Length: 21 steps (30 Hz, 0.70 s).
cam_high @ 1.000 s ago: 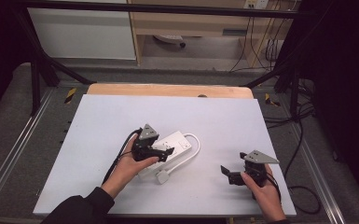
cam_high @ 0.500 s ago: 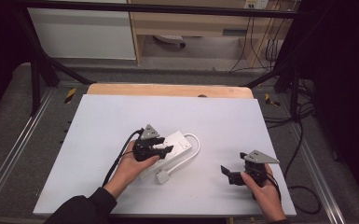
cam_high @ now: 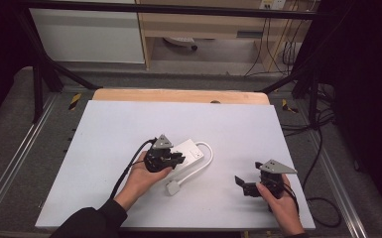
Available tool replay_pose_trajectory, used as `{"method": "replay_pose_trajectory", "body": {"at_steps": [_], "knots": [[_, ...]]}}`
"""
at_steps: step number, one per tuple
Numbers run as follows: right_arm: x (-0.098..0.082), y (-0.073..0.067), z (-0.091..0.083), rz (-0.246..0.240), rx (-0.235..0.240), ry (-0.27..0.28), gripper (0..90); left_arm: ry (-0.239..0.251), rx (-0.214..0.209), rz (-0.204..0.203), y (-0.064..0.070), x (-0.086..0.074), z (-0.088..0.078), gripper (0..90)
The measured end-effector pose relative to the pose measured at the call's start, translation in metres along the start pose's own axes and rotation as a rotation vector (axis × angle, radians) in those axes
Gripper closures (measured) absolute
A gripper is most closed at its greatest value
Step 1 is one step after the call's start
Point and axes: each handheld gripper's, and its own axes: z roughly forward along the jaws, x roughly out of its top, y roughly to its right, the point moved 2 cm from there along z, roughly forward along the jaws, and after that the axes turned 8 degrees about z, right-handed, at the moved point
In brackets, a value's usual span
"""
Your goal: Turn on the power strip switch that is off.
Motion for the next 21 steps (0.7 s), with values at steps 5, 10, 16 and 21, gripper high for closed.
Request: {"method": "replay_pose_trajectory", "body": {"at_steps": [5,10,16,21], "knots": [[0.000,0.000,0.000,0.000,0.000,0.001,2.2,-0.016,-0.007,0.005,0.000,0.000,0.004,87.2],[0.000,0.000,0.000,-0.004,0.001,-0.001,2.3,-0.040,-0.018,0.016,0.002,0.001,0.007,90.0],[0.000,-0.001,0.000,-0.004,0.002,0.000,2.3,-0.048,-0.016,0.019,0.001,0.001,0.010,90.0],[0.000,-0.001,0.000,-0.005,0.003,0.000,2.3,-0.057,-0.014,0.022,0.000,0.001,0.011,90.0]]}}
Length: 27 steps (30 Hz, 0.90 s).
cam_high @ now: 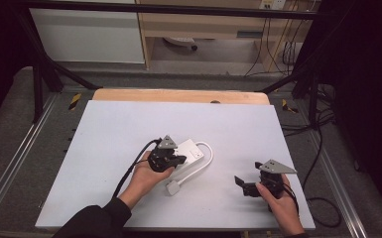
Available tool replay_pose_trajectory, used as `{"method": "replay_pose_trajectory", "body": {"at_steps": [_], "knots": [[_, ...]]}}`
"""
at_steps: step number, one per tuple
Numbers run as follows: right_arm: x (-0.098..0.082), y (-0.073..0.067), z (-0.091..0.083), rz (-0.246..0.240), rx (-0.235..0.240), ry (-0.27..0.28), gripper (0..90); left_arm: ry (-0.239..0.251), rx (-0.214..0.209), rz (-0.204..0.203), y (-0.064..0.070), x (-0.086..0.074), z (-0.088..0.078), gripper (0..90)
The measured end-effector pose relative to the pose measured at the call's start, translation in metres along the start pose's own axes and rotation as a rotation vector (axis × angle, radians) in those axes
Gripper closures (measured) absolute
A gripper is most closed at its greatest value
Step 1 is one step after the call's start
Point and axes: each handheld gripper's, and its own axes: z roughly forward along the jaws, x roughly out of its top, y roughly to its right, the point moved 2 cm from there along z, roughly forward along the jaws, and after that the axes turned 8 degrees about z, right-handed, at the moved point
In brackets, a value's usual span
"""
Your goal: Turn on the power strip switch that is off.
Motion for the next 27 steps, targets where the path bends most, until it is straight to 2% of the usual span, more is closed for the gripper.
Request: {"method": "replay_pose_trajectory", "body": {"at_steps": [6,27], "knots": [[0.000,0.000,0.000,-0.002,0.001,-0.003,2.3,-0.020,-0.007,0.005,-0.001,-0.001,0.003,90.0],[0.000,0.000,0.000,-0.005,0.004,-0.005,2.3,-0.019,-0.004,-0.005,-0.003,0.006,0.012,90.0]]}}
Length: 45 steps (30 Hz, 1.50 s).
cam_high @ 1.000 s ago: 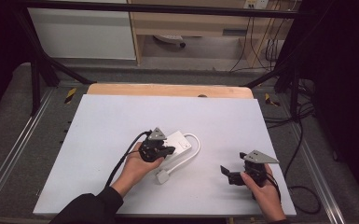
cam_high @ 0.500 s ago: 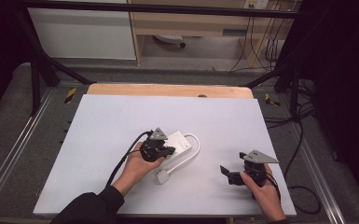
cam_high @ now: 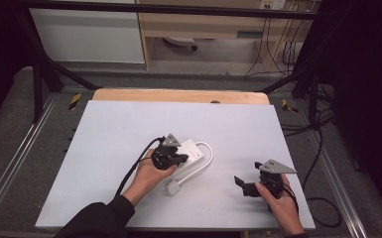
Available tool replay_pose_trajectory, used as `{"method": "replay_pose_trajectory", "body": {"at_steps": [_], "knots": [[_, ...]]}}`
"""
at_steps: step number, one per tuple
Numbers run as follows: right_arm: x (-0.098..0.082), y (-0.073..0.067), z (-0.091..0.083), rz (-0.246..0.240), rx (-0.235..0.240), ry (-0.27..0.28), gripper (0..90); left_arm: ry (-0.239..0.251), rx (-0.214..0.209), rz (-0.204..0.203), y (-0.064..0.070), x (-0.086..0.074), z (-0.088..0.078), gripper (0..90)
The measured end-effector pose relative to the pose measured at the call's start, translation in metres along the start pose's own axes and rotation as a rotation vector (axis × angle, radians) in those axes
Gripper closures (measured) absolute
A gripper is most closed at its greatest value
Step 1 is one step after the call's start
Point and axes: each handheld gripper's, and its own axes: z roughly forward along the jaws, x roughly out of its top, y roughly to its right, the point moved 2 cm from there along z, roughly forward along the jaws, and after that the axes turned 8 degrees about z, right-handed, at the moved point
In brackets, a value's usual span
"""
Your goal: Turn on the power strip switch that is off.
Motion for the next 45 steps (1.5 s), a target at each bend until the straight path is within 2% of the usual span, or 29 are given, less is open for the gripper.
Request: {"method": "replay_pose_trajectory", "body": {"at_steps": [27,32,40,45], "knots": [[-0.0004,-0.0009,0.0005,0.002,0.004,-0.007,2.3,-0.027,-0.010,0.011,-0.0016,0.0017,0.0041,90.0],[-0.0006,-0.0010,0.0005,0.002,0.004,-0.010,2.3,-0.018,-0.029,-0.016,-0.0040,0.0011,0.0044,90.0],[-0.0004,-0.0012,0.0006,-0.001,0.003,-0.010,2.3,-0.021,-0.041,-0.018,-0.0056,0.0011,0.0051,90.0],[-0.0004,-0.0012,0.0006,0.001,0.004,-0.010,2.3,-0.024,-0.033,-0.012,-0.0053,0.0012,0.0079,90.0]]}}
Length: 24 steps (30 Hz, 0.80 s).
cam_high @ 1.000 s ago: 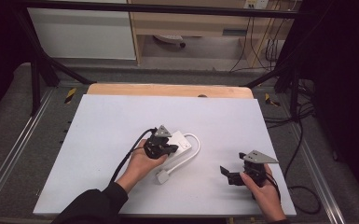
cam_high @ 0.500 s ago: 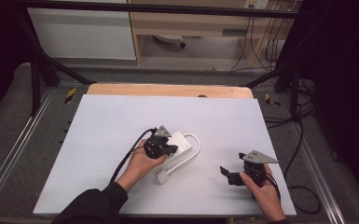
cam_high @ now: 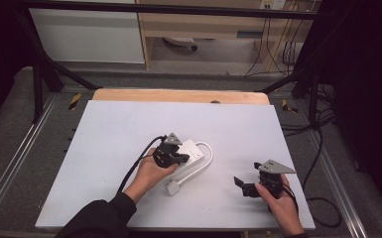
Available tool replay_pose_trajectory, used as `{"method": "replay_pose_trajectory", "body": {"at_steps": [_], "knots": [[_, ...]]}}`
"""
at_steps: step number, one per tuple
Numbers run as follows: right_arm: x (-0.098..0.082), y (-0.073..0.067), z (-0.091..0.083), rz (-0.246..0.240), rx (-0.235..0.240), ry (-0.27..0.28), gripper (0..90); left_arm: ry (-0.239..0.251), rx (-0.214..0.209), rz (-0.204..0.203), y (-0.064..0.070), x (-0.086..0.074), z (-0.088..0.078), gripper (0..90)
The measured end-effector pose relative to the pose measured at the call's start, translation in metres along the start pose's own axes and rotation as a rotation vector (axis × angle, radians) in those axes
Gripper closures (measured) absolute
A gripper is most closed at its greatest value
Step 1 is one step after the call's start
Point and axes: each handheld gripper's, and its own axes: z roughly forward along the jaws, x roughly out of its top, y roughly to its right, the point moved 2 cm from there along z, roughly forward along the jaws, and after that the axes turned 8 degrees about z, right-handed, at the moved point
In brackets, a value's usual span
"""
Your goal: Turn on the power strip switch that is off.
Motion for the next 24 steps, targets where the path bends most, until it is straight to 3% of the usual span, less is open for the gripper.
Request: {"method": "replay_pose_trajectory", "body": {"at_steps": [24], "knots": [[0.0003,0.0005,-0.0005,-0.001,0.002,0.005,2.3,0.014,0.022,0.029,0.0060,0.0006,0.0029,90.0]]}}
